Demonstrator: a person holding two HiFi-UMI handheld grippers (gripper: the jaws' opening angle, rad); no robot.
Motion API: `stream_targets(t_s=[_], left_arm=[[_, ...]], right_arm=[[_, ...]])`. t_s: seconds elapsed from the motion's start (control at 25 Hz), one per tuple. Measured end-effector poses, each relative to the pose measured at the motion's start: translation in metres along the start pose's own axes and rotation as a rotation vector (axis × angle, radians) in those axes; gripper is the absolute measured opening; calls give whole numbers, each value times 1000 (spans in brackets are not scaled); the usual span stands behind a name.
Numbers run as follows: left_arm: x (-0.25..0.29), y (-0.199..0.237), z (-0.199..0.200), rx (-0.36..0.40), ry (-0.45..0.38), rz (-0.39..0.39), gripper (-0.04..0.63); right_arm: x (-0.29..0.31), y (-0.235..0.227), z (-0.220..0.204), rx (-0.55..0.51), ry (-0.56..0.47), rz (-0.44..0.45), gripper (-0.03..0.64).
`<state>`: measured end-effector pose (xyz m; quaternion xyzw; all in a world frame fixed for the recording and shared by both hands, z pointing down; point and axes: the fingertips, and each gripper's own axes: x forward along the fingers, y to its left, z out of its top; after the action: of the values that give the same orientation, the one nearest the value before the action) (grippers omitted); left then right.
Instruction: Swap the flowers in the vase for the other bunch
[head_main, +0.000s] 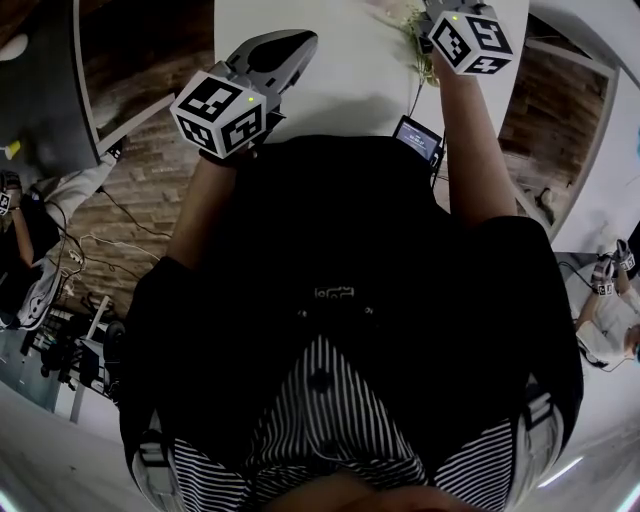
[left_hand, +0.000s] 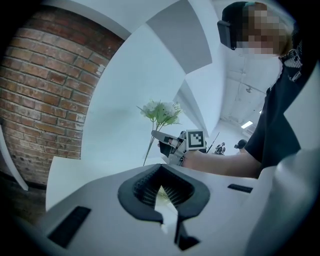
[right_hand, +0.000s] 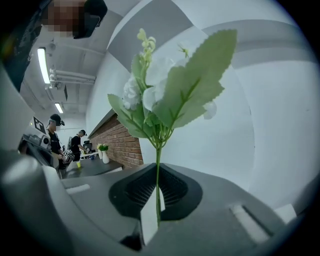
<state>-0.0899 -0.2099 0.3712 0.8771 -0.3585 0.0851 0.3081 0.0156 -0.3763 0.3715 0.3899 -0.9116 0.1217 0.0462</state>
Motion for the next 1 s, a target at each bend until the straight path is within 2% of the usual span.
stream_targets(t_s=[0.12, 0.32, 0.64, 0.8, 0.84, 0.92, 1.0], left_arm=[[3, 7, 2, -4, 4, 0, 8], [4, 7, -1, -1, 10, 3, 8], [-3, 9, -7, -4, 2, 8, 8], [-1, 3, -7, 0, 4, 9, 8], [-2, 3, -7, 0, 4, 8, 8], [-6, 4, -7, 0, 0, 9, 7], [-8, 4, -7, 1, -2, 9, 8]], right_arm=[[5, -5, -15, -18, 16, -18, 12], [1, -8, -52, 9, 36, -26, 14], [-2, -5, -108, 15, 133, -47, 27], [-4, -6, -131, 29, 211, -19, 86], [-4, -4, -136, 38, 235, -5, 115], [-2, 0, -147, 62, 289, 36, 227], [-6, 2, -156, 71, 329, 67, 253]])
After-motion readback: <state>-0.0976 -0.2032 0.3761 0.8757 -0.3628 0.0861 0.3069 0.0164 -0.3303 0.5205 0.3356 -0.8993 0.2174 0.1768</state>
